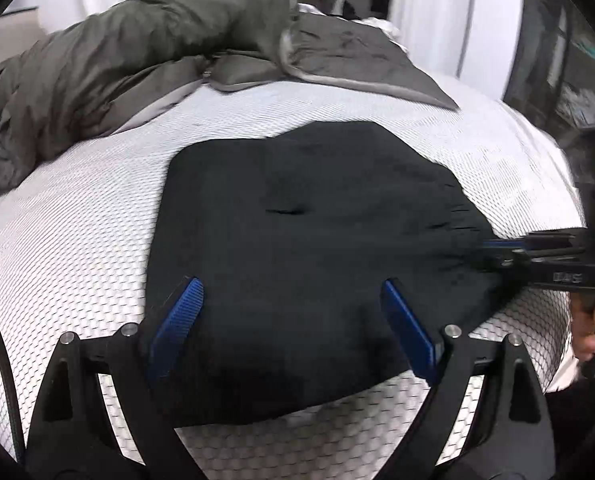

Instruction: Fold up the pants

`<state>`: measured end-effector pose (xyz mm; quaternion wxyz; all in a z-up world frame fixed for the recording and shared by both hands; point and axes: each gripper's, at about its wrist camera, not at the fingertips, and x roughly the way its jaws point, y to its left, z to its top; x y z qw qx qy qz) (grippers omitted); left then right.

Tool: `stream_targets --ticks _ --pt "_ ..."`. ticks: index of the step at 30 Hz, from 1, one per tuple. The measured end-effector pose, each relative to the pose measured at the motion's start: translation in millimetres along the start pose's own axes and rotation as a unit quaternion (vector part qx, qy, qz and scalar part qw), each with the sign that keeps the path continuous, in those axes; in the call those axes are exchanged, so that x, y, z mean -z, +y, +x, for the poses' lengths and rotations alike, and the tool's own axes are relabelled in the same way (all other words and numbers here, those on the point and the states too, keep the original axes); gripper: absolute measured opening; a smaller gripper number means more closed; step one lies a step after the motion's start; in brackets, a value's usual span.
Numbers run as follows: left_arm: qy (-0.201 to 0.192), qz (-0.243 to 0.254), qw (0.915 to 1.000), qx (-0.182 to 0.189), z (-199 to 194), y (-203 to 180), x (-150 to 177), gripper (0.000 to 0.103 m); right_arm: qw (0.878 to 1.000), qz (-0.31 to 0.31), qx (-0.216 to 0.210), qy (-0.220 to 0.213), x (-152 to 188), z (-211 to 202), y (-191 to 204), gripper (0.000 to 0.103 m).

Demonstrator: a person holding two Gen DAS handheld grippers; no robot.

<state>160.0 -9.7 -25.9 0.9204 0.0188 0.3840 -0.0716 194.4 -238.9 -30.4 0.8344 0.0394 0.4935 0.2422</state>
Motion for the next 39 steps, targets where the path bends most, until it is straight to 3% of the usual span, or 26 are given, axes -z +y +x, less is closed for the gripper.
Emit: stream_targets --ticks 3,6,8,10,13,15,17,19,21,24,27,30,33,36,39 --pt "0.004 0.027 0.9996 0.011 6 -25 0 0.089 1.0 0.0 -0.01 -0.029 -2 -15 2 0.027" --pt "0.008 0.052 0.9984 0.02 16 -49 -1 0.089 0.994 -0.017 0.007 -0.105 -4 -46 10 0.027" --pt "0.023 0.073 0.9969 0.018 27 -63 2 0.089 0.993 -0.012 -0.025 -0.119 -9 -48 17 0.027" --pt "0.035 0.096 0.9948 -0.007 38 -74 9 0.09 0.993 -0.014 -0.049 -0.111 -12 -38 26 0.027" --pt "0.027 0.104 0.9942 -0.01 39 -77 17 0.09 0.995 -0.006 -0.072 -0.063 -19 1 37 0.027" --pt "0.029 0.11 0.9935 0.005 34 -73 20 0.09 0.998 -0.011 -0.056 -0.033 -20 21 39 0.027" --pt "0.032 0.115 0.9928 -0.001 32 -62 24 0.09 0.998 -0.044 -0.029 -0.015 -16 32 43 0.02" --pt "0.032 0.106 0.9938 -0.006 25 -45 29 0.09 0.996 -0.088 0.004 -0.014 -13 31 56 0.019" --pt "0.032 0.099 0.9944 0.021 15 -24 34 0.086 0.994 -0.111 0.023 -0.013 -11 27 63 0.019" --pt "0.026 0.088 0.9948 -0.046 1 5 40 0.087 0.99 -0.131 0.041 -0.018 -5 23 69 0.019" --pt "0.016 0.017 0.9995 -0.022 -14 43 35 0.087 0.989 -0.138 0.05 -0.025 -5 20 68 0.022" --pt "0.005 -0.029 0.9995 -0.015 -17 58 22 0.086 0.988 -0.135 0.062 -0.031 -8 15 77 0.025" --pt "0.001 0.015 0.9999 -0.002 -5 39 3 0.083 0.987 -0.146 0.051 -0.052 -9 7 96 0.027" --pt "0.023 0.064 0.9977 -0.003 25 21 -10 0.058 0.985 -0.158 0.039 -0.055 -20 22 113 0.027" --pt "0.041 0.047 0.9978 0.02 43 31 -12 0.053 0.987 -0.149 0.06 -0.021 -29 54 115 0.027"
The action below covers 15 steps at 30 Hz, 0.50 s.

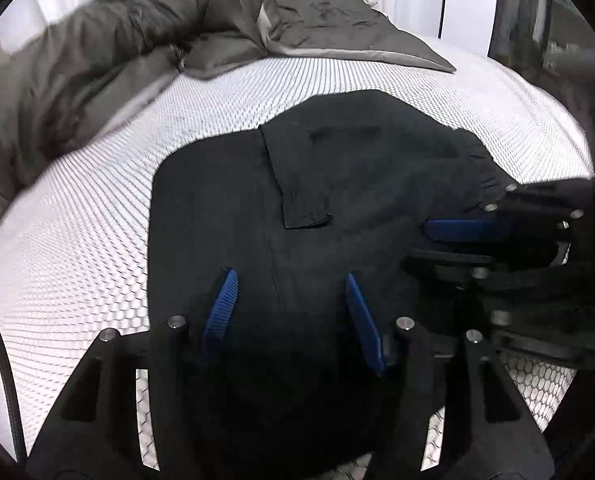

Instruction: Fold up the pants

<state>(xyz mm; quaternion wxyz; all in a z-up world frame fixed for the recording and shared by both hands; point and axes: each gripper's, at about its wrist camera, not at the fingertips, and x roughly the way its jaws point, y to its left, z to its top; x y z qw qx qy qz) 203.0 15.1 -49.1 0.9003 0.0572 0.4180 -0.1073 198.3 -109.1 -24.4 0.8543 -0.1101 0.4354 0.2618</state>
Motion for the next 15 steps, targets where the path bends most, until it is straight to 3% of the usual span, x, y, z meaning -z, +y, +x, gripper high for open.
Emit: stream_targets --ticks 3,5,9,11,13,15 --pt "-0.005 -0.014 0.9999 0.005 -5 13 4 0.053 0.999 0.004 0.046 0.01 1 5 -9 0.027" --pt "-0.003 -0.015 0.9998 -0.012 -7 21 11 0.067 0.997 0.004 0.072 0.012 6 -6 -22 0.026" --pt "-0.001 -0.027 0.9996 -0.013 -13 30 18 0.069 0.999 0.028 0.02 0.006 15 -27 -40 0.027" --pt "-0.006 -0.039 0.9992 -0.011 -16 36 13 0.069 0.999 0.039 -0.005 -0.024 15 -46 -47 0.041" --pt "-0.017 -0.072 0.9972 -0.014 -20 45 11 0.071 0.995 0.081 -0.004 -0.058 10 -59 -65 0.053" --pt "-0.019 -0.097 0.9948 -0.025 -18 52 6 0.071 0.988 0.137 0.001 -0.065 7 -60 -87 0.054"
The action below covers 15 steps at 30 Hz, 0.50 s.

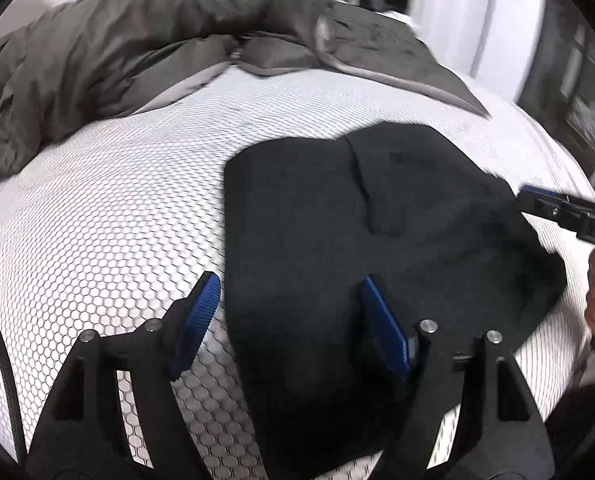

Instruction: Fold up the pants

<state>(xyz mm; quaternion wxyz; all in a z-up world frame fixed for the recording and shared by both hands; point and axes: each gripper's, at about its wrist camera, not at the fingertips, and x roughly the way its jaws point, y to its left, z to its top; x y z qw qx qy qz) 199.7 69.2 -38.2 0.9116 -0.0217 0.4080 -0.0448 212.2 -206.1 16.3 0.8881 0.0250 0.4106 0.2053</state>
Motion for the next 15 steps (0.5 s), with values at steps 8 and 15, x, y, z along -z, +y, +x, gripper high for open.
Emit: stream_targets --ticks 8,15 --pt "0.014 -0.041 0.9991 0.002 22 19 -8 0.072 0.997 0.077 -0.017 0.024 -16 38 -28 0.028" --pt "0.017 -0.058 0.9981 -0.013 15 35 7 0.079 0.991 0.058 0.109 0.041 -14 42 -44 0.011"
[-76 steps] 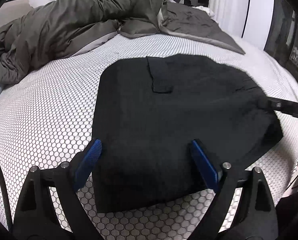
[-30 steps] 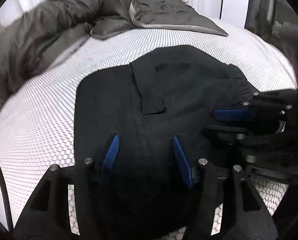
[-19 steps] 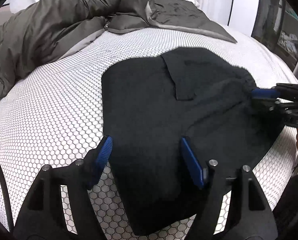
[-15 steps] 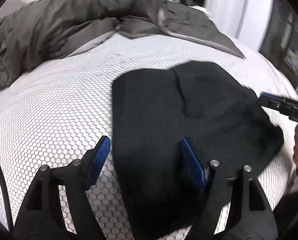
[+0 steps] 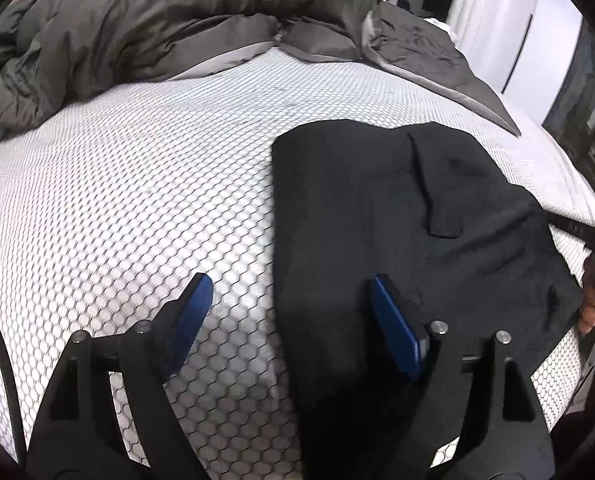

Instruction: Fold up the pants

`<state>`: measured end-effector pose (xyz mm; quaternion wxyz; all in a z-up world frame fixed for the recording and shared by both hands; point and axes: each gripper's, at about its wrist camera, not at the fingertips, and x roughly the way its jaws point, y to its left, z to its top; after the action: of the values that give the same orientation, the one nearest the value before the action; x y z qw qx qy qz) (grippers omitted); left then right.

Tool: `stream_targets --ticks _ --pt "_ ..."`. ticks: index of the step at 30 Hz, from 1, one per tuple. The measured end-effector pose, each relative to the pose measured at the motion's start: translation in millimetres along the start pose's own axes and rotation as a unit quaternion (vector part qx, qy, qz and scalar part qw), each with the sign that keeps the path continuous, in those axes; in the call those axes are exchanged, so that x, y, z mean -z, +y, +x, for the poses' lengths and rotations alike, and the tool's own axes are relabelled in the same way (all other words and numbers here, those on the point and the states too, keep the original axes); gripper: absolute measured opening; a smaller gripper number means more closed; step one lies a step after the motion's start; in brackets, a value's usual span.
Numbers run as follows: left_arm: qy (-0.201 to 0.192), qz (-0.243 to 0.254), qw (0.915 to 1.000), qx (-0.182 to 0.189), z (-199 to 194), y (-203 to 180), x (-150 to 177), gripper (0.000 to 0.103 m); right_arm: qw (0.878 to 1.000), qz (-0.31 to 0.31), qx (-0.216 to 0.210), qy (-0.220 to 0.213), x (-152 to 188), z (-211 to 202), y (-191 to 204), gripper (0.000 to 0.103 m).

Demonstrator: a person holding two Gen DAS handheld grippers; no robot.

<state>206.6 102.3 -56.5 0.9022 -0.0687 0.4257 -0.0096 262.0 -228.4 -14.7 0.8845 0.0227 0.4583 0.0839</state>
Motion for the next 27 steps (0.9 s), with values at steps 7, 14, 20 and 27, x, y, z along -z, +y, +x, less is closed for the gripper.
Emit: stream_targets --ticks 7,14,20,27 --pt "-0.024 0.015 0.9996 0.005 -26 -6 8 0.079 0.988 0.027 -0.144 -0.037 21 -66 -11 0.041" --pt "-0.001 0.065 0.9979 -0.008 -21 -33 27 0.083 0.986 -0.026 -0.162 0.036 54 -48 16 0.039" --pt "0.003 0.046 0.9989 0.002 -21 -29 25 0.083 0.986 -0.042 -0.159 -0.026 60 -82 19 0.006" --pt "0.01 0.048 0.9988 -0.006 -21 -28 26 0.089 0.988 -0.049 -0.143 0.024 71 -49 9 0.011"
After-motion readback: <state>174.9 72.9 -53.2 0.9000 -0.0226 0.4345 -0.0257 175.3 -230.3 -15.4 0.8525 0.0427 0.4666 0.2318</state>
